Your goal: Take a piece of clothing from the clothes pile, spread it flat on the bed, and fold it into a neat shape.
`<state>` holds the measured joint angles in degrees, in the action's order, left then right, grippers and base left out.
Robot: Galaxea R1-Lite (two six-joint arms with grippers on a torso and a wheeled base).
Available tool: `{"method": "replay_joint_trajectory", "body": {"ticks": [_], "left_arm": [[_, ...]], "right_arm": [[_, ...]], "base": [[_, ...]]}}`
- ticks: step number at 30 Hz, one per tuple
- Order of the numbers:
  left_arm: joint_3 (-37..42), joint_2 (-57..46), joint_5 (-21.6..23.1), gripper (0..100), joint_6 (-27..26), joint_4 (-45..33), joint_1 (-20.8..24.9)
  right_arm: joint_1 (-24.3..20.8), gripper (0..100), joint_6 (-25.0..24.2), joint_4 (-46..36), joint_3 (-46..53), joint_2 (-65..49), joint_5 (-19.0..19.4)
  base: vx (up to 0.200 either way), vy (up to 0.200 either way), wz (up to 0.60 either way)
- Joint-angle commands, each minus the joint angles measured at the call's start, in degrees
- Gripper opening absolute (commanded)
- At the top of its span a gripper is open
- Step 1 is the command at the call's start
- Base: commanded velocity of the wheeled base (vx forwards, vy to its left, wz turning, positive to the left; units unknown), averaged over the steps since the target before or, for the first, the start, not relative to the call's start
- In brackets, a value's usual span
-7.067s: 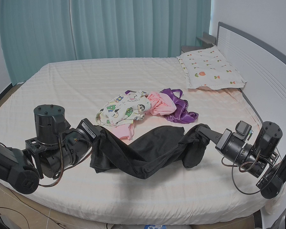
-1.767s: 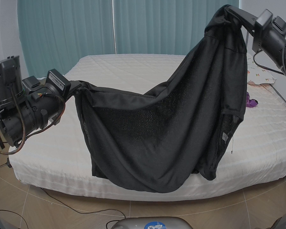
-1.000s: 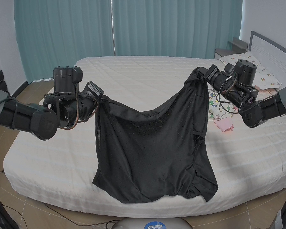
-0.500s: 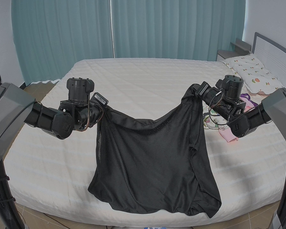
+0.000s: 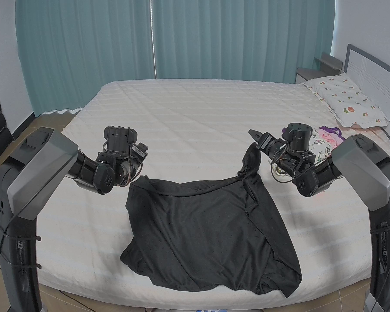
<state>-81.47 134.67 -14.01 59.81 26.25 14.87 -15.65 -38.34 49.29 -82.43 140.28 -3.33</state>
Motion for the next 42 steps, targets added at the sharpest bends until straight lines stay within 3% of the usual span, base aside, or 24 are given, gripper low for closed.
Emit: {"method": "replay_joint_trajectory", "body": {"ticks": [1, 4, 9, 15, 23, 29, 34, 35, 42], "left_arm": [[-0.71, 2.53, -0.67, 100, -0.04, -0.23, -1.69], [0.35, 1.65, -0.67, 100, 0.05, -0.41, -2.57], [8.61, -4.77, 1.00, 100, 0.22, -0.05, -2.92], [22.41, -14.61, 5.66, 100, 4.79, 0.03, -2.22], [32.25, -20.68, 11.72, 100, 10.15, 0.30, -1.43], [35.85, -20.85, 12.51, 100, 12.00, 4.60, -1.43], [37.88, -20.68, 12.51, 100, 11.91, 8.38, -1.43], [37.96, -20.68, 12.51, 100, 11.91, 8.47, -1.43], [38.40, -20.41, 12.51, 100, 11.91, 8.56, -1.78]], "right_arm": [[3.08, 100, 0.72, -4.99, -1.33, 2.02, -0.28], [4.23, 100, 0.63, -6.57, -0.10, 0.88, -0.19], [3.52, 100, 0.99, -6.31, 8.52, -3.17, 0.87], [-2.45, 100, 4.94, -8.42, 13.70, -4.93, -0.10], [-7.99, 100, 7.14, -13.08, 12.21, -2.03, -2.12], [-8.78, 100, 8.46, -16.15, 8.78, 1.93, -6.87], [-8.96, 100, 8.46, -17.12, 7.73, 3.51, -7.13], [-8.87, 0, 8.46, -17.29, 7.20, 3.69, -7.31], [-7.99, 0, 8.54, -17.38, 7.64, 2.81, -8.27]], "base": [[0.000, 0.000, 0.00], [0.000, 0.000, 0.00], [0.000, 0.000, 0.00], [0.000, 0.000, 0.00], [0.000, 0.000, 0.00], [0.000, 0.000, 0.00], [0.000, 0.000, 0.00], [0.000, 0.000, 0.00], [0.000, 0.000, 0.00]]}}
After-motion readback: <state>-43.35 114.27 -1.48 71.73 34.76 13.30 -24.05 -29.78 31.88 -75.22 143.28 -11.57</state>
